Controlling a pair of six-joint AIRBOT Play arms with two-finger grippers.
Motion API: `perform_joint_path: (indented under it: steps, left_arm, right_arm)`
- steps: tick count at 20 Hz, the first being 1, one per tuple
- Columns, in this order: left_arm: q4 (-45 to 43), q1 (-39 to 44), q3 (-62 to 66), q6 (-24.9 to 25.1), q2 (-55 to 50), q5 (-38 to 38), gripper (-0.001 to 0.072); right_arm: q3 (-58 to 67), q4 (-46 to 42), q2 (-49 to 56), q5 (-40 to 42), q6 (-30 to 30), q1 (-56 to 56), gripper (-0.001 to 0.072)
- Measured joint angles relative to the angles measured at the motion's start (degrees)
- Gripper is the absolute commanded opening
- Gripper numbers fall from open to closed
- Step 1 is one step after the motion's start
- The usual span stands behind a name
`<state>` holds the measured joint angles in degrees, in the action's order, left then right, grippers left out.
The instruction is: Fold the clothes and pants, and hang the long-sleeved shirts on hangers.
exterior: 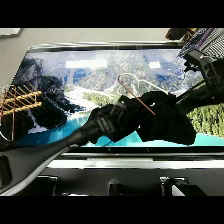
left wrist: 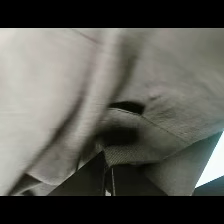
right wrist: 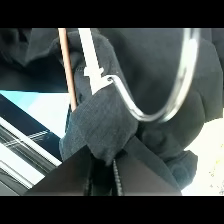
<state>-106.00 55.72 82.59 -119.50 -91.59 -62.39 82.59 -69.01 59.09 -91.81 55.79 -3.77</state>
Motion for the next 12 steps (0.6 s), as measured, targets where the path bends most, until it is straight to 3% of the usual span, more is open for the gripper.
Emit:
perform_joint_path:
  steps: [6,12]
  left_arm:
    - [12.5,-9.3,0.1,9.2,3.9,2.5,0.0024]
    - [17.2,-15.9,1.9,11.8,4.4,5.6,0.0024]
  right_arm:
    - [0.0,1.0,-0.2,-3.7,0.3,0.0,0.0043]
    - [0.0,3.7,-2.1,-7.5,-0.2,0.0,0.0043]
